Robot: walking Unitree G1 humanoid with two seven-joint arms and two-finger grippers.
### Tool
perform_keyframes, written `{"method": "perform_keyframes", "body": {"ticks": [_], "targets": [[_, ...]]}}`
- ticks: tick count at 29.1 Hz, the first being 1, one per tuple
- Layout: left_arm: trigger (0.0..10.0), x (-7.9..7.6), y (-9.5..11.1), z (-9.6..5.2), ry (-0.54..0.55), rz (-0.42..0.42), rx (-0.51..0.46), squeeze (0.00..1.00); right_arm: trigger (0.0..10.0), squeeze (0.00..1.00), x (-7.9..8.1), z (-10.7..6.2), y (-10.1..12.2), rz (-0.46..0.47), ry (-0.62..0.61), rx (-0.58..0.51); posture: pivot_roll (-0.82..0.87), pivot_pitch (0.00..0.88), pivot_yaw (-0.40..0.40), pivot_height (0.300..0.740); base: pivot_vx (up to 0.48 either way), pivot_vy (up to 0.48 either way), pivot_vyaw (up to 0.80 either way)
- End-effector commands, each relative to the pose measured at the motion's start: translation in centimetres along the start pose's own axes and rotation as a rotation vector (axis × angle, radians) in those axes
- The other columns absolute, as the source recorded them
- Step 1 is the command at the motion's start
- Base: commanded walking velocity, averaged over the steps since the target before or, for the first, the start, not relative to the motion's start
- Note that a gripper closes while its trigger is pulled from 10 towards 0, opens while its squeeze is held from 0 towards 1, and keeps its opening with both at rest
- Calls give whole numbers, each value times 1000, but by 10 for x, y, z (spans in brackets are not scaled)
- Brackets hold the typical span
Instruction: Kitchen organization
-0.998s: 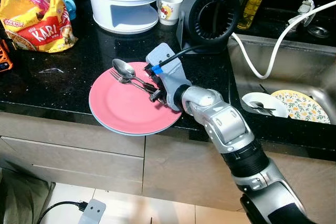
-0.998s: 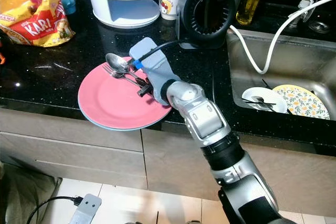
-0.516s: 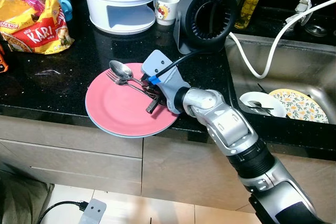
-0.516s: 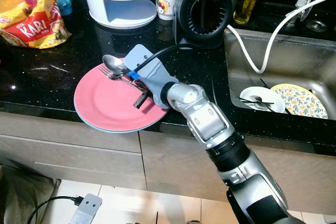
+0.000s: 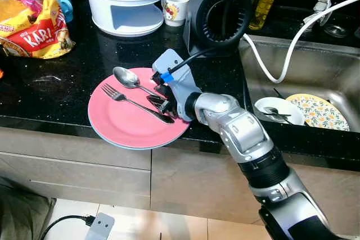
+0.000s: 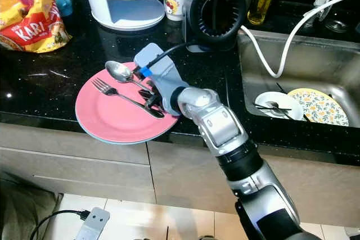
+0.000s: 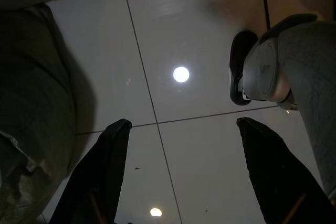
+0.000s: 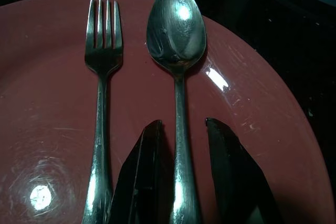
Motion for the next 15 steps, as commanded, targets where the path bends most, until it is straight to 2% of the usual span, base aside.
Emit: {"method": "perform_keyframes", "body": {"ticks": [1, 2, 3, 4, 5, 6, 7, 15], "targets": [[10000, -5, -9, -1, -9, -3, 29, 0, 10000, 0, 4, 4, -20, 22, 27, 96, 76, 107, -96, 740, 0, 0, 0], [10000, -5, -9, -1, -9, -3, 29, 0, 10000, 0, 4, 4, -20, 22, 27, 96, 76, 107, -96, 740, 0, 0, 0], [10000, -5, -9, -1, -9, -3, 30, 0, 8000, 0, 4, 4, -21, 16, 31, 106, 75, 107, -97, 740, 0, 0, 0], [10000, -5, -9, -1, -9, -3, 30, 0, 8000, 0, 4, 4, -22, 14, 33, 114, 75, 106, -99, 740, 0, 0, 0], [10000, -5, -9, -1, -9, -4, 30, 0, 1176, 0, 2, 4, -25, 1, 24, 135, 77, 105, -101, 740, 0, 0, 0], [10000, -5, -9, -1, -9, -4, 29, 0, 1176, 0, 1, 4, -27, -7, 17, 150, 77, 105, -101, 740, 0, 0, 0], [10000, -6, -9, -1, -9, -5, 29, 0, 0, 0, 0, 4, -29, -15, 10, 165, 79, 104, -104, 740, 0, 0, 0], [10000, -7, -10, -1, -10, -8, 32, 0, 0, 0, 2, 5, -32, -6, 36, 175, 81, 101, -107, 740, 0, 0, 0]]}}
Point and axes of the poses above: a point about 5 cm out from each wrist's last joint towards the gripper, its own z axis pointing out of the wrist towards the gripper, its own y axis along the axis of the wrist's last joint, x = y × z, the point moved 2 cm from there along z, pointing out of the wrist towards the gripper, and after that the axes turned 11 degrees about -z, right-handed, at the moved point
